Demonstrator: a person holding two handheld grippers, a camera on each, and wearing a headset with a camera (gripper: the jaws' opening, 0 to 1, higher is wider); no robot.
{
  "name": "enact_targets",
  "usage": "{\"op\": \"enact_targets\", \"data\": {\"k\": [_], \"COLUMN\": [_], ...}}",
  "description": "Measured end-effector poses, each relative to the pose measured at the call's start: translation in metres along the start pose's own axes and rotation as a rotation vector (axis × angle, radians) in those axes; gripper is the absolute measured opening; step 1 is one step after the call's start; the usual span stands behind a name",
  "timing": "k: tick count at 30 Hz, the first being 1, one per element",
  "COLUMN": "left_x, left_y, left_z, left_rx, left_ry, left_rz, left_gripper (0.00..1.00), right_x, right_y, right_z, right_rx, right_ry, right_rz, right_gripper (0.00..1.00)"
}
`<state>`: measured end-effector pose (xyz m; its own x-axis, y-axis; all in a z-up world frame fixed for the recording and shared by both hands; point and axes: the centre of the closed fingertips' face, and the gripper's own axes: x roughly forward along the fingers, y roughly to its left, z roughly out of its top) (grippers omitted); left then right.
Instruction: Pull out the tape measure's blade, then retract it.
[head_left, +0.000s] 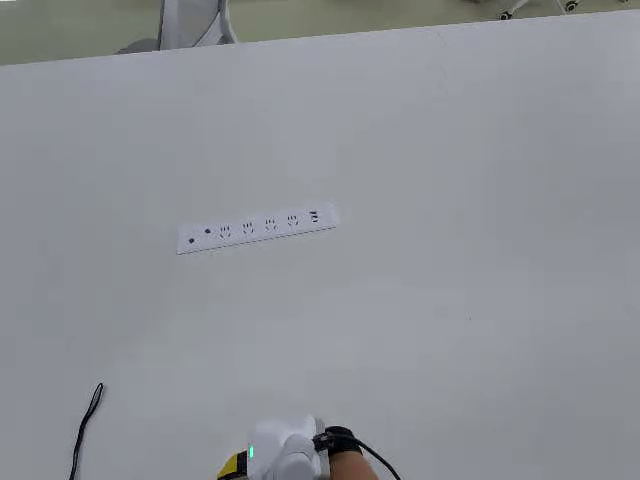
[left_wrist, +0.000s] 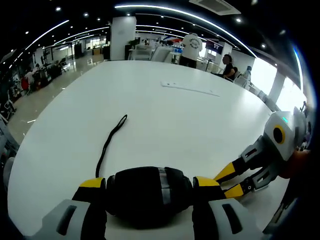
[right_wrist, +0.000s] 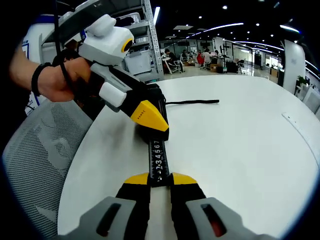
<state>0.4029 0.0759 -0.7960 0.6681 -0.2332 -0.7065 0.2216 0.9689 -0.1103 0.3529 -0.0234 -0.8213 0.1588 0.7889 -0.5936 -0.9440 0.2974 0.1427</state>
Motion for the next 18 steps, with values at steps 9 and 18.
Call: {"op": "enact_targets", "data": {"k": [9,18], "left_x": [0.0101,0.0082], "left_y": [-0.0039,-0.0051], "left_z": [-0.0055,-0.0043], "left_rx": [0.03,0.055], "left_ry": [0.087,0.072], "left_rz": [-0.073,-0.094], "left_gripper": [0.71,0.69], "right_x": [-0.0001,0.0021], "right_y": [0.0009,0.0009], "right_z": [0.0011,0.0025], "right_rx": [-0.02,-0.009], "right_ry": [-0.014,-0.023], "right_rz": [-0.017,-0.02], "right_gripper": [0.14,0.13]}}
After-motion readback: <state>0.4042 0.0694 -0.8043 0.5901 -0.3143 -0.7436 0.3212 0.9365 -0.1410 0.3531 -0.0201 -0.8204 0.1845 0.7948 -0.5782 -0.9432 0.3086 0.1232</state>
